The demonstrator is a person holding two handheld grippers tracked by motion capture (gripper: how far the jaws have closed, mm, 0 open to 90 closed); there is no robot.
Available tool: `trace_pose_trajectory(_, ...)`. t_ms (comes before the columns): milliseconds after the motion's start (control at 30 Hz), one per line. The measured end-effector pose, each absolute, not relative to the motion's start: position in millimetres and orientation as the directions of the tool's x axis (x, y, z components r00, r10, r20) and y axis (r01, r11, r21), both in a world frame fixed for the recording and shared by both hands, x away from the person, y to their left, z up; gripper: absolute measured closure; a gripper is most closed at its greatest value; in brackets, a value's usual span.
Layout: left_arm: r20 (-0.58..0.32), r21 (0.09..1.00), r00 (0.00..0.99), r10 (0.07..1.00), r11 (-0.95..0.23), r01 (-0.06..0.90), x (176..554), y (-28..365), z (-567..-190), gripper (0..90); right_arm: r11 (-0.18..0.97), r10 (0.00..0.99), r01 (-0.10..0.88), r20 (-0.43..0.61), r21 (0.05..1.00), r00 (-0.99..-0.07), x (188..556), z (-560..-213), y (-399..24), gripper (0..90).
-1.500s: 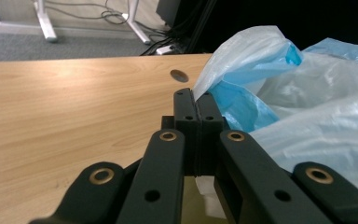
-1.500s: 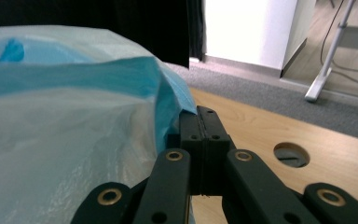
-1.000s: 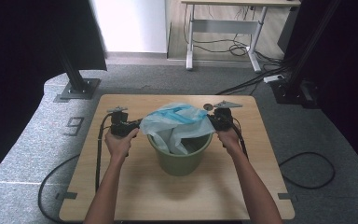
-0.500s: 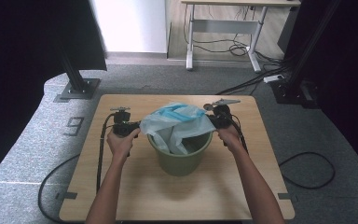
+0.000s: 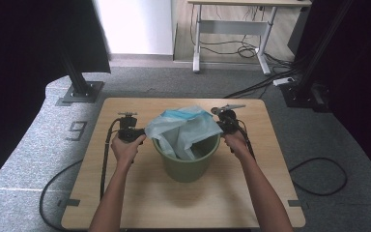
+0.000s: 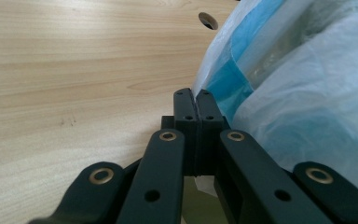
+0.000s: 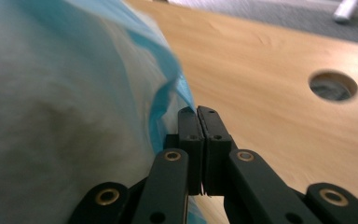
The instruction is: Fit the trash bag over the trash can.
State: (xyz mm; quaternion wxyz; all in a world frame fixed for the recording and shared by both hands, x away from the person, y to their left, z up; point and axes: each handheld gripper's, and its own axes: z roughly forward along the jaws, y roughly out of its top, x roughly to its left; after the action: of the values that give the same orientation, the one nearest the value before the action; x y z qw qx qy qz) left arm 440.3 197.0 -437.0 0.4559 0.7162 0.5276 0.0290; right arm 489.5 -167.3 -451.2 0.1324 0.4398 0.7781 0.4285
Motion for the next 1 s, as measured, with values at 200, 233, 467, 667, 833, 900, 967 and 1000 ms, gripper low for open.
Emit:
trace_pose_trajectory(200, -0.418, 0.719, 0.479, 0.772, -0.042, 0.694, 431, 196, -429, 89.5, 0.133, 0.81, 0.557, 0.234, 0.82, -0.537, 486, -452, -188, 79.5)
trace_pose_trajectory(233, -0.419, 0.721, 0.482, 0.769, -0.041, 0.692, 430, 195, -428, 89.5, 0.111, 0.816, 0.55, 0.24, 0.828, -0.525, 484, -449, -192, 73.0)
trace_pose_trajectory(467, -0.427, 0.728, 0.49, 0.76, -0.032, 0.684, 430, 196, -428, 89.3, -0.009, 0.821, 0.422, 0.247, 0.907, -0.514, 460, -415, -217, 54.1)
trace_pose_trajectory(667, -0.428, 0.731, 0.487, 0.762, -0.026, 0.682, 430, 196, -429, 89.4, -0.013, 0.822, 0.354, 0.211, 0.935, -0.53, 448, -395, -232, 50.0)
trace_pose_trajectory(833, -0.432, 0.727, 0.485, 0.76, -0.024, 0.686, 431, 197, -429, 89.4, 0.049, 0.779, 0.312, 0.159, 0.949, -0.607, 441, -387, -227, 48.1)
trace_pose_trajectory(900, -0.431, 0.728, 0.485, 0.761, -0.025, 0.685, 431, 197, -429, 89.4, 0.088, 0.769, 0.299, 0.126, 0.95, -0.626, 439, -386, -221, 46.7)
trace_pose_trajectory(967, -0.43, 0.729, 0.487, 0.76, -0.026, 0.684, 431, 197, -429, 89.4, 0.121, 0.765, 0.284, 0.094, 0.951, -0.638, 439, -386, -215, 46.0)
trace_pose_trajectory(1000, -0.43, 0.729, 0.487, 0.76, -0.026, 0.684, 431, 196, -429, 89.4, 0.129, 0.764, 0.28, 0.084, 0.951, -0.64, 439, -387, -213, 45.6)
